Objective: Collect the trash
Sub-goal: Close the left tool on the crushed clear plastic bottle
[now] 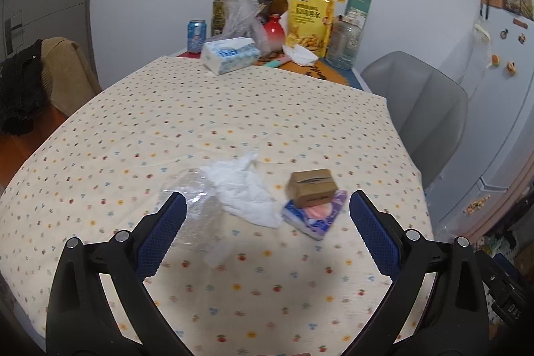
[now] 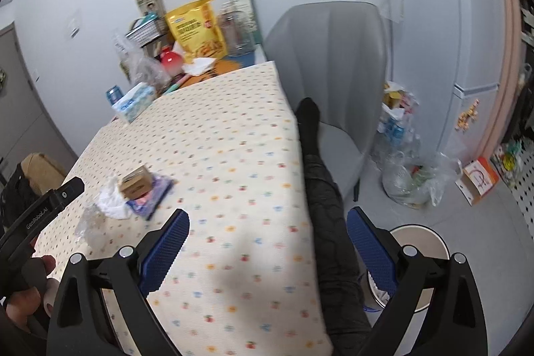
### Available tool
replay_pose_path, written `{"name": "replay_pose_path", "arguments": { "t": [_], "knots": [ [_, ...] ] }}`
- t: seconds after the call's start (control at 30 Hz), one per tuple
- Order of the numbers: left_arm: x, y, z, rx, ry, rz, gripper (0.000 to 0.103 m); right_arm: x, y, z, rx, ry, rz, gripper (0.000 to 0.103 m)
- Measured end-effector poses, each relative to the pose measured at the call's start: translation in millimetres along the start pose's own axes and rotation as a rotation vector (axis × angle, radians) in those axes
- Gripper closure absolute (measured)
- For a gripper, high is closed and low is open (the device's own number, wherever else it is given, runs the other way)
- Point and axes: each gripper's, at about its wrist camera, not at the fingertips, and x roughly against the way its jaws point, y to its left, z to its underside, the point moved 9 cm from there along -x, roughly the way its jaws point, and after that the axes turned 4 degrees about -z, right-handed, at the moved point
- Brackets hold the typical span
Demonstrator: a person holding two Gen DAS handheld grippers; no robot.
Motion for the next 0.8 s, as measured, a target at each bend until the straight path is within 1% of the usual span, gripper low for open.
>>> {"name": "replay_pose_path", "arguments": {
  "t": [0.27,0.43,0.8],
  "knots": [
    [-4.8,35.5,5.9,0.053,0.015,-0.028,0.006,-8.6,40.7,4.4,0.066,0.019,-0.009,0.010],
    [-12.0,54.0,11.9,0.084,0.040,-0.046,0.006,-11.0,62.2,6.2,0.108,0.021,-0.009,0.008],
    [-49.4,70.2,30.8,0.110,0.122,-0.084,0.006,-36.0,77.8,13.3,0.135,0.066,-0.005,0.008]
  ]
}}
